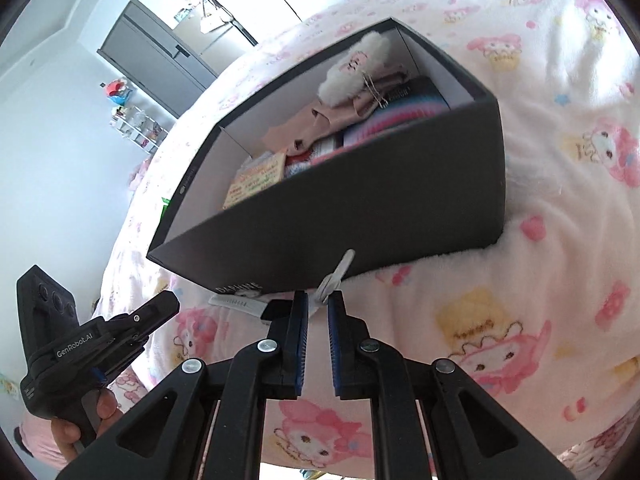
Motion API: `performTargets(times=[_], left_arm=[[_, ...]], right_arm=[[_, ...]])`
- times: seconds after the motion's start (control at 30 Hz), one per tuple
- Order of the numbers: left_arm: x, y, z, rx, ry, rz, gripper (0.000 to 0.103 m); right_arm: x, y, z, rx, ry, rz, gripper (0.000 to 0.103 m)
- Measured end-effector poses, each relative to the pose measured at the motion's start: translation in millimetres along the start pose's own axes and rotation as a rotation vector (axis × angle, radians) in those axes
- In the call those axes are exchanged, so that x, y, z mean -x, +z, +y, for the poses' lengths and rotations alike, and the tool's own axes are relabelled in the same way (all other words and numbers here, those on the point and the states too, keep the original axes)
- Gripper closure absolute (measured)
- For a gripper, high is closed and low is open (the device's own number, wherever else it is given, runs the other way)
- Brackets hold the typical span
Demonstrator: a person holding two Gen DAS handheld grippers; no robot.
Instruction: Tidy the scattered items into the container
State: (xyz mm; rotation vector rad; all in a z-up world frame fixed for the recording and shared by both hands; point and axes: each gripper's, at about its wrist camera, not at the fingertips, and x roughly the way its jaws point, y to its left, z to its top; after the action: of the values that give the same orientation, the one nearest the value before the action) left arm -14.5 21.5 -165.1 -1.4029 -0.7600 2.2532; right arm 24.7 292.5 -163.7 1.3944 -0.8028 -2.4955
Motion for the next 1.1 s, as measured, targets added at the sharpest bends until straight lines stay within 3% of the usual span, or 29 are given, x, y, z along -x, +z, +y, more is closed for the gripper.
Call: performTargets(times=[0.1,0.17,0.47,0.53,0.67,0.73,0.77,0.93,0.97,1.0,1.03,1.1], left_arm=[[-15.4,-1.0,16.8,0.038,0.005,0.071,0.090],[-27.3,-2.0,28.2,0.078,0.001,0.118,0.068],[-34.1,8.4,48.8,0.173,-0.014,0.039,0.066],[-40.0,12.4,52.8,0.197,-0.009,0.036,0.064],[-50.8,12.0,56.8,0.215,0.002,0.039,0.064],[-51.9,6.8,54.3,0.198,0.023,0.024,0.064],[-54.5,4.9,52.2,0.187,0.044,0.028,0.064],[-57.1,3.0,43.4,0.152,0.099,0.039,0.069],[-57.0,2.5,42.5,0.145,0.099,0.037,0.087],[-56.6,2.1,41.3,0.138,0.105,0.036,0.091],[-54.7,1.5,40.2,0.136,0.102,0.031,0.094],[-46.9,0.1,35.5,0.124,0.083,0.014,0.099]], right_arm=[[-7.2,-3.5,-9.3,-0.034,-0.020,0.034,0.095],[-11.1,-3.6,-14.6,-0.061,-0.018,0.053,0.095],[-25.1,0.8,-18.6,-0.109,-0.014,0.063,0.092],[-27.7,3.1,-16.8,-0.110,-0.018,0.067,0.083],[-13.8,4.4,-13.2,-0.134,0.006,0.078,0.078],[-7.2,6.4,-11.1,-0.110,-0.023,0.038,0.051],[-9.0,7.7,-11.4,-0.102,-0.050,0.028,0.048],[-36.5,9.1,-24.2,-0.154,-0.064,0.067,0.048],[-38.0,8.6,-24.9,-0.153,-0.062,0.054,0.048],[-38.0,8.1,-24.6,-0.147,-0.061,0.038,0.054],[-36.3,7.4,-23.5,-0.137,-0.073,0.025,0.072],[-30.0,7.0,-19.9,-0.110,-0.064,0.007,0.089]])
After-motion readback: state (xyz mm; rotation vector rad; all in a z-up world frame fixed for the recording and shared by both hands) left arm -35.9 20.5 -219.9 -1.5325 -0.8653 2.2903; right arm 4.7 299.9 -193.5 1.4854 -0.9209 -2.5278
